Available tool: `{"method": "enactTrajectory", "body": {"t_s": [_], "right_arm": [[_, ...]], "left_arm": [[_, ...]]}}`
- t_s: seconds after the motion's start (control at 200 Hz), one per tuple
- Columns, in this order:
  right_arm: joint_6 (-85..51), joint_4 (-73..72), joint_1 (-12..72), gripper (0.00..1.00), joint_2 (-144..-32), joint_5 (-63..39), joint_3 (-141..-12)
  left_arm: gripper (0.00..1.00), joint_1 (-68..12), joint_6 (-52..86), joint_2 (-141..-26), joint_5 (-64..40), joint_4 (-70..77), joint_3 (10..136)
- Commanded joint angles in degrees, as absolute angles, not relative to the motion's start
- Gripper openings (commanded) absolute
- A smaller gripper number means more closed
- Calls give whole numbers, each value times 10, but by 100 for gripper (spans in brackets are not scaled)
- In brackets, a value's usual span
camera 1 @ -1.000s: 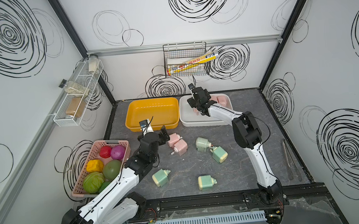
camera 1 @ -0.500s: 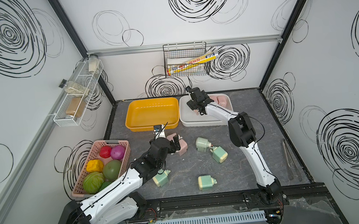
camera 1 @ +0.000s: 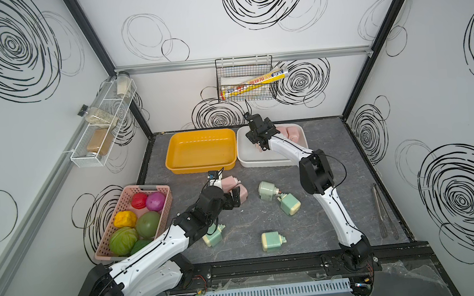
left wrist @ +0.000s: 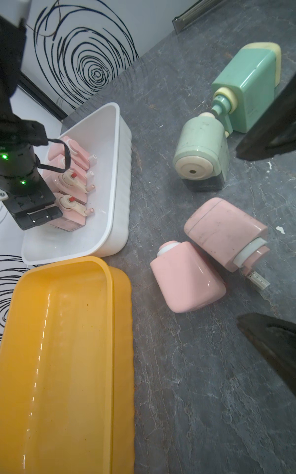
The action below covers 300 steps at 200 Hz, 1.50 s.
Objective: Place the pencil sharpeners by color into the storage box
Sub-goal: Place the pencil sharpener in the storage box, then pick up the pencil sharpener from the center of the board.
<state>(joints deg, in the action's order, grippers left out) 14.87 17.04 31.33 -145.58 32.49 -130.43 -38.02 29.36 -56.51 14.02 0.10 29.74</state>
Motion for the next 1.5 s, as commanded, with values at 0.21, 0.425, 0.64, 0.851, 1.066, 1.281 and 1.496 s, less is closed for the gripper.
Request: {"method": "enactTrajectory", "body": {"t_s": [0.21,0.425,0.64,0.851,1.066,1.281,1.496], "right_arm": [[180,191,325,100,-1478,365,-1319],[198,184,324,100,-1481,385,-1323],[204,185,325,100,-1479,376,-1331],[221,210,324,100,-1509,405,-1366],[229,200,328,100,-1516,414,-1368],[203,222,330,100,-1510,384,-1374],[146,238,336,100,-1446,270,-1365]], "left_arm": [[99,-315,286,-574,91,21,308],[99,-293,205,-593,113,115,270],[99,-257,175,-618,95,221,236],[99,-250,170,-658,82,212,256],[99,-244,167,-663,82,216,256],[99,-237,130,-666,63,240,249],[99,-204,79,-694,-5,235,275]]}}
